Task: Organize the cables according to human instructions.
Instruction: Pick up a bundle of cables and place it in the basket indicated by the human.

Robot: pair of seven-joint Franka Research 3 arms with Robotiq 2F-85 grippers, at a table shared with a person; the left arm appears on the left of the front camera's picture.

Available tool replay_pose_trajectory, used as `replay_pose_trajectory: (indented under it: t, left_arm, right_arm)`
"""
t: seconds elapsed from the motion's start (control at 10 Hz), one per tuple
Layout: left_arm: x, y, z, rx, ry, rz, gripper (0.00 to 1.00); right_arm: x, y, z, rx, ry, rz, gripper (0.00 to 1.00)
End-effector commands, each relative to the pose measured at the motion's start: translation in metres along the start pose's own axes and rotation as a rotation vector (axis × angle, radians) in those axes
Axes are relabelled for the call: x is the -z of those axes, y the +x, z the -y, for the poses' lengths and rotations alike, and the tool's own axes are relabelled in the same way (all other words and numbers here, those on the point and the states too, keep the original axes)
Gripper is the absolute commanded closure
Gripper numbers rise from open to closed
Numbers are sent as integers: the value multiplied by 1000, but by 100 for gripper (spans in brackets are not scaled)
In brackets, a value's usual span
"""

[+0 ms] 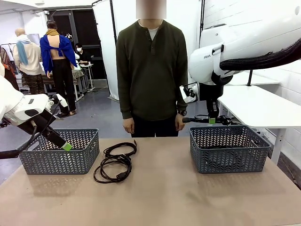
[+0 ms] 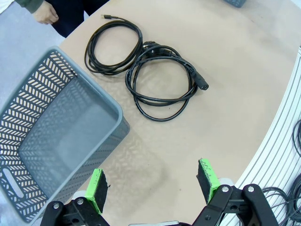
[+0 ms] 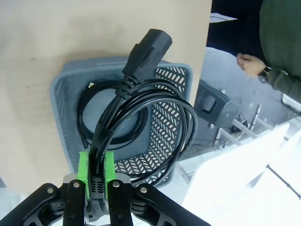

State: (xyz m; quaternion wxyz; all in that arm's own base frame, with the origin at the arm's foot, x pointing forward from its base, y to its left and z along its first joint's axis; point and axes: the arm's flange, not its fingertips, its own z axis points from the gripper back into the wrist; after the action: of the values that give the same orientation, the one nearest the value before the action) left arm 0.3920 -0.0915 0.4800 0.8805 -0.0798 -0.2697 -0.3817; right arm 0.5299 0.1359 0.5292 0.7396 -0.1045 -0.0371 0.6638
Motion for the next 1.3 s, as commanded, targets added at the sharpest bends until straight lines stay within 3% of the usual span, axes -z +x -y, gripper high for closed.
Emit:
replay_pose_trajectory:
  t: [0.0, 1.2]
  left_arm:
    - [0, -1, -1, -12, -13, 8, 0]
    - [0, -1, -1, -12, -13, 8, 0]
  right_arm:
    - [2, -10, -1, 4, 6, 10, 100]
    - [50, -68, -3, -60, 22, 23, 100]
